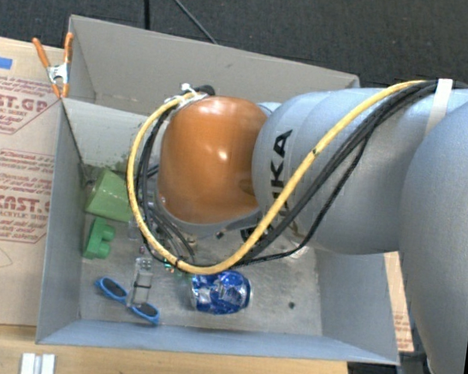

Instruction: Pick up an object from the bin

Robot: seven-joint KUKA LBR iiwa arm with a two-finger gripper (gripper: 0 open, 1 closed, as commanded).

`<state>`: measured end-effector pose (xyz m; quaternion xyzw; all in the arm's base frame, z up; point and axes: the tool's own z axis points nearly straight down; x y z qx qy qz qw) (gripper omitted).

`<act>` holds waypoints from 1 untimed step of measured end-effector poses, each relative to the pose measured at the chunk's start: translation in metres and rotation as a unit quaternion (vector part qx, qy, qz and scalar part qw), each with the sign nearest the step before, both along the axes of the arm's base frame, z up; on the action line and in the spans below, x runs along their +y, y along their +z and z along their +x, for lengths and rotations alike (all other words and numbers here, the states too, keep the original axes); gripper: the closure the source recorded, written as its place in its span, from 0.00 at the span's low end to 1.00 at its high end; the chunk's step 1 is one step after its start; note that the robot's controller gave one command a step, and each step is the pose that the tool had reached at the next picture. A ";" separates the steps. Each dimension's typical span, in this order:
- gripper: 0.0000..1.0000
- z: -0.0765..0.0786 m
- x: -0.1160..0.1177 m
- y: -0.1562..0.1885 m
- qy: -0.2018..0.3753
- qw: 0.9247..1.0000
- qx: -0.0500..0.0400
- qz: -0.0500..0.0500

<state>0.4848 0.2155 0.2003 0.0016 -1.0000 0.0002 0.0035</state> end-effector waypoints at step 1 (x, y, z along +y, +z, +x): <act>0.00 0.000 -0.100 -0.128 0.020 1.000 -0.002 -0.001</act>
Offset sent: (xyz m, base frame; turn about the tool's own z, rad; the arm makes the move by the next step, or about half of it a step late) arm 0.0006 -0.0964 -0.1239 -0.0459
